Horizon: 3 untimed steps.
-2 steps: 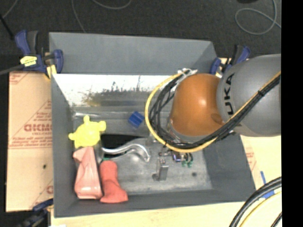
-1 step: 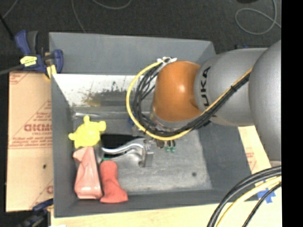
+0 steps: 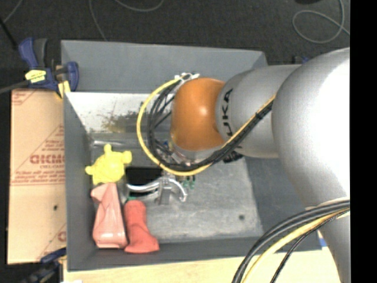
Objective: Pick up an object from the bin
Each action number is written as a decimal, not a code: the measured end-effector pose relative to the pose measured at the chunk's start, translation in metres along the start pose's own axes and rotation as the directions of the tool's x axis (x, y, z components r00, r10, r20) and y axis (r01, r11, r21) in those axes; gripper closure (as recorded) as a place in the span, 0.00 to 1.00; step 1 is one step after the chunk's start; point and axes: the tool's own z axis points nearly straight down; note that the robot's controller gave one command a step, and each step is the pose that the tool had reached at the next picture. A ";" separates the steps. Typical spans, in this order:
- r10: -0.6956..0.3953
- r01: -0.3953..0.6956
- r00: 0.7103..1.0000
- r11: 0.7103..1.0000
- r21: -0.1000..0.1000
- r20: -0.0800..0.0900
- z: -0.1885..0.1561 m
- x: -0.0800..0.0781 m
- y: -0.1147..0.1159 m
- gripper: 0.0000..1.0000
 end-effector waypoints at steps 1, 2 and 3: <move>-0.631 0.631 0.776 0.776 0.005 0.002 0.027 -0.039 0.006 1.00; -0.630 0.630 0.777 0.777 0.005 0.002 0.027 -0.038 0.006 1.00; -0.621 0.621 0.784 0.784 0.000 -0.004 -0.008 -0.032 0.000 1.00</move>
Offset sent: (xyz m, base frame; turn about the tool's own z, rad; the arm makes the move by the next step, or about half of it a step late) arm 0.0000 0.0000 0.0000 0.0000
